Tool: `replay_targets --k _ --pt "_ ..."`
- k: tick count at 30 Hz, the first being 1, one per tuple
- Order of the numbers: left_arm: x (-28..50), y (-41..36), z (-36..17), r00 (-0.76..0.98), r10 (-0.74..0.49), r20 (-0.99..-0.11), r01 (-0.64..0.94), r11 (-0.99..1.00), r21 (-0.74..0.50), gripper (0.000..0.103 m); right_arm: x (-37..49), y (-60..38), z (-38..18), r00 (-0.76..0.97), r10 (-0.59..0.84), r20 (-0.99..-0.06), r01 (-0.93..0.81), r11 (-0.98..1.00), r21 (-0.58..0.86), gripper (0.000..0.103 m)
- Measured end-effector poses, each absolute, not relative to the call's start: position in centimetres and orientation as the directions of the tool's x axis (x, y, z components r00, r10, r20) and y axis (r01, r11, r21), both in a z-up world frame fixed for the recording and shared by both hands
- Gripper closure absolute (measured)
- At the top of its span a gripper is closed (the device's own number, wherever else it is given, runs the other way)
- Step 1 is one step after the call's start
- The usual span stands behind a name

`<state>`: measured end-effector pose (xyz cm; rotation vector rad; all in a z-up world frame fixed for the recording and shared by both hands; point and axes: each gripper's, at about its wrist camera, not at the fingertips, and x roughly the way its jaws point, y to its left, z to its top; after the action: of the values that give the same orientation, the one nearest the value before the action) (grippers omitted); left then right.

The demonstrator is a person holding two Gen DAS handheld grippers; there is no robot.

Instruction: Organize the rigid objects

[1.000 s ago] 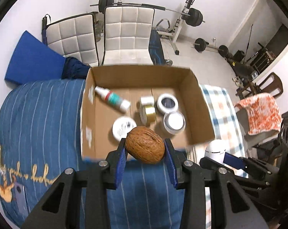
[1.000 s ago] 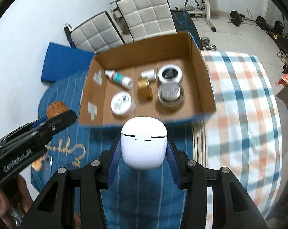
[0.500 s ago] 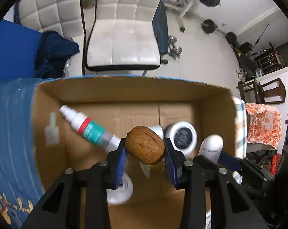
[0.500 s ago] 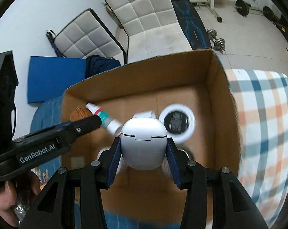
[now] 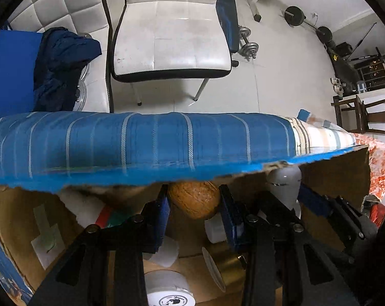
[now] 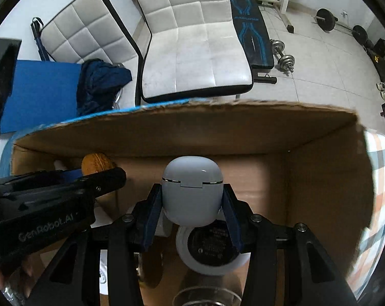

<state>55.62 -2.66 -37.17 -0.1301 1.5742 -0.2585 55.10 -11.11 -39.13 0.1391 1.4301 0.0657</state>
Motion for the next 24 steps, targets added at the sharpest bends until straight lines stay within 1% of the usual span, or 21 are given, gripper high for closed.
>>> replay_targets --k 5,6,8,11,13,15,17,21,24 --pt "55.8 -2.4 -38.1 -0.037 -0.236 -0.971 0.07 0.969 -0.238 0.068 55.9 -10.8 -40.3 0.12 0.125 -0.985 0.022 0.991 0.129 0.054" --pt "55.8 -2.2 -38.3 -0.041 -0.236 -0.971 0.068 0.969 -0.238 0.066 55.8 -10.8 -40.5 0.109 0.13 -0.985 0.023 0.991 0.133 0.054" --pt "55.7 -1.8 -38.5 -0.05 -0.241 -0.969 0.048 0.969 -0.244 0.061 55.9 -10.7 -40.8 0.099 0.122 -0.988 0.021 0.992 0.125 0.054" --pt "55.6 -1.3 -38.4 -0.064 -0.239 -0.969 0.02 0.97 -0.241 0.06 55.9 -10.7 -40.8 0.092 0.118 -0.989 0.021 0.993 0.12 0.054" --pt "55.3 -1.1 -37.7 -0.054 -0.223 -0.973 0.02 0.974 -0.224 0.06 55.7 -10.9 -40.2 0.089 0.116 -0.989 0.021 0.993 0.118 0.049" --pt "54.8 -1.0 -36.9 -0.031 -0.2 -0.979 0.029 0.979 -0.201 0.057 55.3 -11.2 -39.3 0.103 0.111 -0.989 0.024 0.993 0.114 0.041" --pt "54.3 -0.7 -36.0 -0.007 -0.187 -0.982 0.031 0.982 -0.187 0.05 54.7 -11.4 -38.4 0.109 0.098 -0.989 0.025 0.995 0.102 0.04" --pt "52.6 -0.4 -34.0 0.055 -0.142 -0.988 0.045 0.989 -0.139 0.047 52.9 -11.9 -36.7 0.105 0.083 -0.991 0.032 0.996 0.087 0.038" --pt "51.2 -0.3 -33.0 0.071 -0.136 -0.988 0.049 0.99 -0.132 0.044 51.5 -12.3 -35.5 0.115 0.061 -0.991 0.036 0.997 0.065 0.036"
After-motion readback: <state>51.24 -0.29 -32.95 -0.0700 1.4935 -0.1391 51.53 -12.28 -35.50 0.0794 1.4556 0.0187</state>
